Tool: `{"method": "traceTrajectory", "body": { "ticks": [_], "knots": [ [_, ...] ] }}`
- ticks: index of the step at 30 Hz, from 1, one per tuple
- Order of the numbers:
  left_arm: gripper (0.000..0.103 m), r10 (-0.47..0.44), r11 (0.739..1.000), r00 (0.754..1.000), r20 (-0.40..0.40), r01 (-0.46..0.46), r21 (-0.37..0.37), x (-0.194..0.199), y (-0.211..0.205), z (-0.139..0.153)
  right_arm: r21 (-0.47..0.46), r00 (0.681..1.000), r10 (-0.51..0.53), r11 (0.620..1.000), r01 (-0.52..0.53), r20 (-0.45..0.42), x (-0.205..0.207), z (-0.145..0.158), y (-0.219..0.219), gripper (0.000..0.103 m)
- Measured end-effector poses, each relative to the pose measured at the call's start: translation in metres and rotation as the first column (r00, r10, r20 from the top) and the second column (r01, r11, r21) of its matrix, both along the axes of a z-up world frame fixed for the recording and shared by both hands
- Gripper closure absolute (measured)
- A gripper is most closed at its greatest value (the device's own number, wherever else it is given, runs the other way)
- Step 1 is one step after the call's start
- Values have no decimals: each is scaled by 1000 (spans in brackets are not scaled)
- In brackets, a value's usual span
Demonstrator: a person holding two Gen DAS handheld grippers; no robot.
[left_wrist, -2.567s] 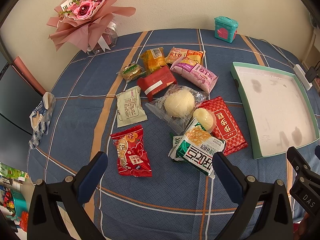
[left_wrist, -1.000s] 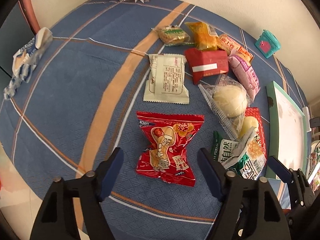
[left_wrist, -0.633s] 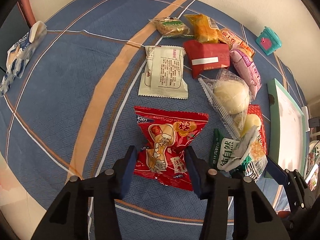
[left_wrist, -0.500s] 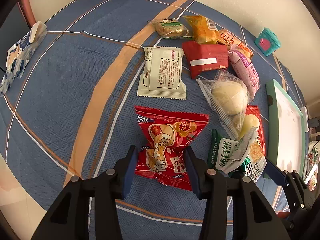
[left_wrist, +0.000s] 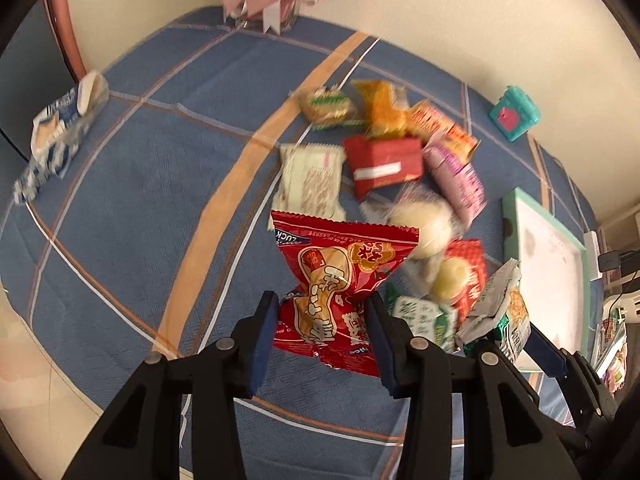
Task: Organize snacks
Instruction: 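Carry both packs into the white tray and open both tools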
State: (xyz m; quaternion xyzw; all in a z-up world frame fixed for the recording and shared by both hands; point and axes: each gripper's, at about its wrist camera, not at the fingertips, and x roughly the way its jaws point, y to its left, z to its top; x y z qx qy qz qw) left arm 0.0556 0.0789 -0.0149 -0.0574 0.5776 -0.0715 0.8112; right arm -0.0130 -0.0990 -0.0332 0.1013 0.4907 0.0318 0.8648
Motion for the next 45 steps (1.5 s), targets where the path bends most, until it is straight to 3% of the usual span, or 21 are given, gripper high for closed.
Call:
{"method": "traceTrajectory", "body": {
  "ticks": [4,6,10,14,17,22,25,32,45],
  "knots": [
    [57,-43,999,999,34,43,-7,4,-22,21,-38,995,-104,994,104,7,1,10,-25,41],
    [57,-75,997,996,53,75,-13,4,-37,29,-12,986,-168,986,168,5,1,12,-45,41],
    [57,-150,988,986,71,151,-23,11,-85,36,-44,943,-332,942,332,2,-2,14,-90,41],
    [57,-242,970,967,80,244,-18,9,-134,36,-119,864,-502,861,494,-45,-8,4,-139,41],
    [57,-305,952,949,80,307,-10,5,-169,29,-103,793,-605,796,597,-75,-17,-5,-176,41],
    [57,-372,927,926,64,374,-21,4,-219,15,-82,697,-713,701,708,-73,-26,-10,-218,41],
    [57,-404,914,912,63,405,-3,6,-243,7,-77,660,-748,664,744,-69,-29,-11,-236,41],
    [57,-453,892,890,45,452,30,18,-278,-17,-39,628,-776,630,775,-51,-26,-19,-266,40],
    [57,-471,882,881,45,470,38,39,-298,-32,-69,620,-783,621,780,-46,-10,-41,-287,40]
  ]
}}
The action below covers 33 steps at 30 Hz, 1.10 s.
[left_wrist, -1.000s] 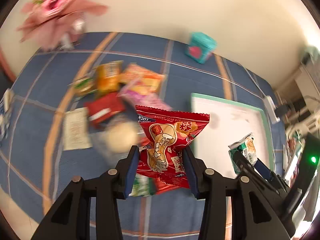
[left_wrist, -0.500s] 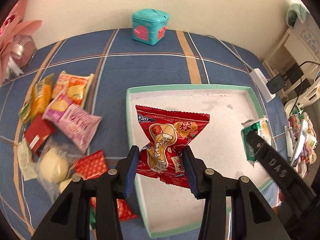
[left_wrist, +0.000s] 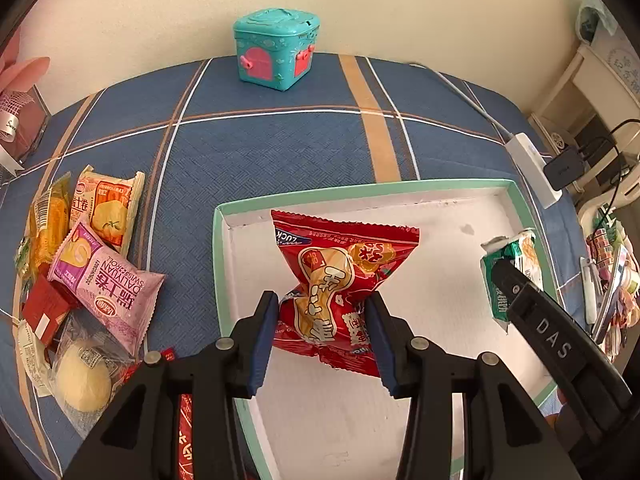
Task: Organize snacks
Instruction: 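Carry both packs into the white tray and open both tools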
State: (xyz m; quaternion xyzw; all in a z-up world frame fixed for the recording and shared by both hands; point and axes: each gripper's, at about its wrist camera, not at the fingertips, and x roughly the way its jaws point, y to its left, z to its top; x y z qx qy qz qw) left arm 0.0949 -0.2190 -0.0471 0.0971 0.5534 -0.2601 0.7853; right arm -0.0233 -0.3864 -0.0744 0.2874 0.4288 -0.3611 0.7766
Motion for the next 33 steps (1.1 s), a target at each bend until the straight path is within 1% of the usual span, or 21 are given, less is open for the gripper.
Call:
{"method": "traceTrajectory", "body": {
  "ticks": [2,6,11,13,14,15,21,22,23,24,25,26,29,32,33],
  "knots": [
    [57,1,1000,1000,-5,-1,1,2,-1,-2,-7,1000,5,1000,-5,-18,2,-3,0,40],
    [57,1,1000,1000,-22,-1,13,3,-4,-7,9,999,11,1000,-11,-31,4,-7,-1,40],
    [56,1,1000,1000,-20,-1,13,3,-6,-5,22,998,26,999,-25,-50,5,-11,0,39],
    [52,1,1000,1000,-21,-1,6,3,-6,-3,25,998,23,999,-22,-60,5,-13,0,39],
    [46,1,1000,1000,-20,-1,5,2,-6,-2,30,998,23,999,-22,-61,4,-14,-1,39],
    [44,3,1000,1000,-20,-3,4,2,-6,-1,34,998,26,999,-24,-61,4,-15,-1,39],
    [43,19,1000,1000,-9,-19,11,1,-2,5,24,998,33,999,-31,-61,2,-12,-1,29],
    [39,25,1000,1000,-4,-25,14,2,-1,6,22,998,34,999,-32,-59,2,-11,-1,29],
    [30,32,999,999,1,-32,15,2,1,8,21,998,34,999,-33,-58,1,-10,-1,29],
    [25,40,999,999,8,-40,12,2,3,11,20,998,34,999,-33,-57,1,-9,-1,26],
    [25,47,999,999,15,-47,6,2,5,13,20,998,35,999,-34,-56,0,-9,-1,20],
    [25,55,998,998,20,-55,1,3,8,15,18,998,35,999,-34,-55,0,-8,-1,17],
    [24,79,997,996,28,-79,-5,5,15,20,12,998,42,999,-41,-48,-1,-4,-1,16],
    [20,99,995,994,43,-99,-1,7,22,23,2,998,45,999,-45,-42,-2,2,1,15],
    [19,106,994,993,50,-106,-1,7,25,25,-5,998,46,999,-46,-42,-3,4,2,11]
  ]
}}
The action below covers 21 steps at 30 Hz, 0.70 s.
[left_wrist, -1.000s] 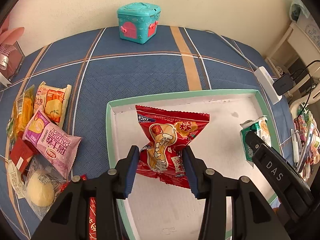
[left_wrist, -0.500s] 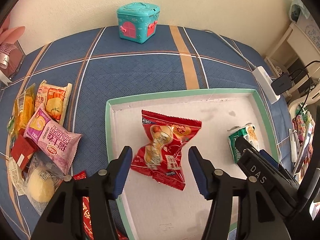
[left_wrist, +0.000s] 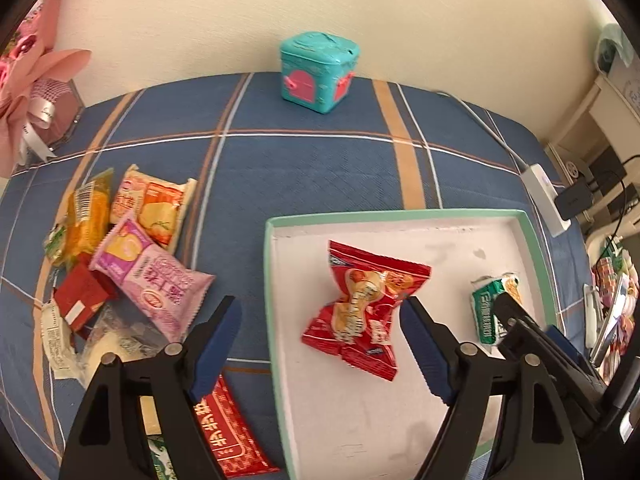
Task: Organize snacks
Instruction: 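Carry both packs into the white tray and open both tools, then move both tools back over the snack pile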
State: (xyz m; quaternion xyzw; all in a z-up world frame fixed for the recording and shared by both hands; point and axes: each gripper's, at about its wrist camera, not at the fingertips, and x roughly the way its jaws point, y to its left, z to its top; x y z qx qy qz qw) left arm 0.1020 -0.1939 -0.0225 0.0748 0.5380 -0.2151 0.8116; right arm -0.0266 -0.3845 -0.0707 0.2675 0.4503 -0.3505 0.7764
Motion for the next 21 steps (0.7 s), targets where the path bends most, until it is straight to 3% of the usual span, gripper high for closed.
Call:
{"method": "traceTrajectory", "body": {
  "ticks": [2,5,11,21],
  "knots": [
    [17,21,1000,1000,19,-21,6,2,7,2,-14,1000,4,1000,-4,6,-2,5,2,0],
    [9,49,998,998,44,-50,25,4,17,0,-30,1000,17,999,-17,7,-4,12,6,0],
    [7,98,992,990,101,-105,64,8,44,-6,-21,999,46,999,-45,24,-8,21,16,0],
    [2,184,980,975,122,-191,49,9,93,5,2,988,141,990,-142,69,-10,41,47,0]
  ]
}}
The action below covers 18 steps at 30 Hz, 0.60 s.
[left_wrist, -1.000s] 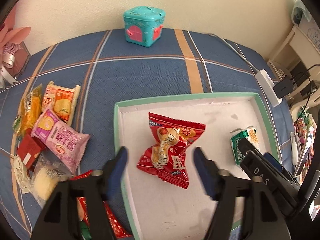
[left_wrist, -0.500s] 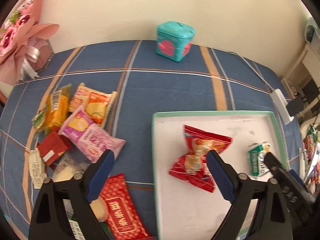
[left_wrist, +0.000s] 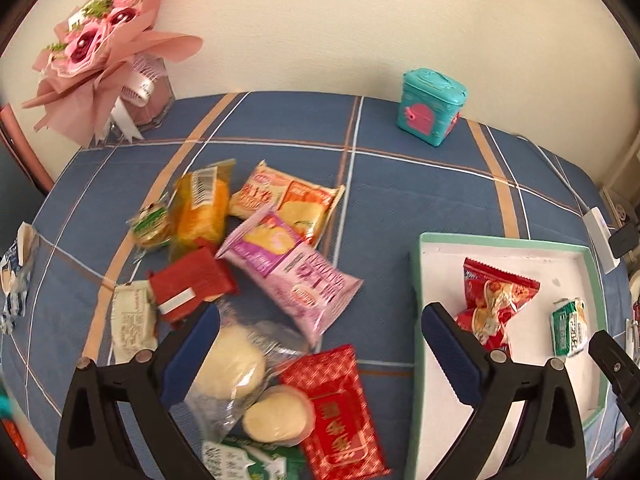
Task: Organize snacks
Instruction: 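Move both tools back over the snack pile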
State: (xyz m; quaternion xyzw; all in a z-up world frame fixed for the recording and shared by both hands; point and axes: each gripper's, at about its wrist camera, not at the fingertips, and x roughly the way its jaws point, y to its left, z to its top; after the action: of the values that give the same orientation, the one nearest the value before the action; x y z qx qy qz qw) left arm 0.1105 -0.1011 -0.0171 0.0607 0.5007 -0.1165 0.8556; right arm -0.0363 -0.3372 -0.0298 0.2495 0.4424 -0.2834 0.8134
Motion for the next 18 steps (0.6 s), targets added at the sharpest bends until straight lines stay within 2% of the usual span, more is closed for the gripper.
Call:
{"method": "traceTrajectory", "body": {
  "ticks": [2,8,13,18],
  "knots": [
    [2,8,1000,1000,-17,-9,-13,-1,8,4,4,1000,15,1000,-15,18,-2,5,6,0],
    [2,43,999,999,-10,-42,29,-12,35,16,34,995,51,998,-54,91,-9,18,23,0],
    [2,92,996,996,-6,-92,17,-19,63,21,2,992,95,995,-95,82,-9,20,46,0],
    [2,186,982,980,-69,-186,15,-21,97,9,19,982,180,983,-182,52,1,10,76,0]
  ]
}}
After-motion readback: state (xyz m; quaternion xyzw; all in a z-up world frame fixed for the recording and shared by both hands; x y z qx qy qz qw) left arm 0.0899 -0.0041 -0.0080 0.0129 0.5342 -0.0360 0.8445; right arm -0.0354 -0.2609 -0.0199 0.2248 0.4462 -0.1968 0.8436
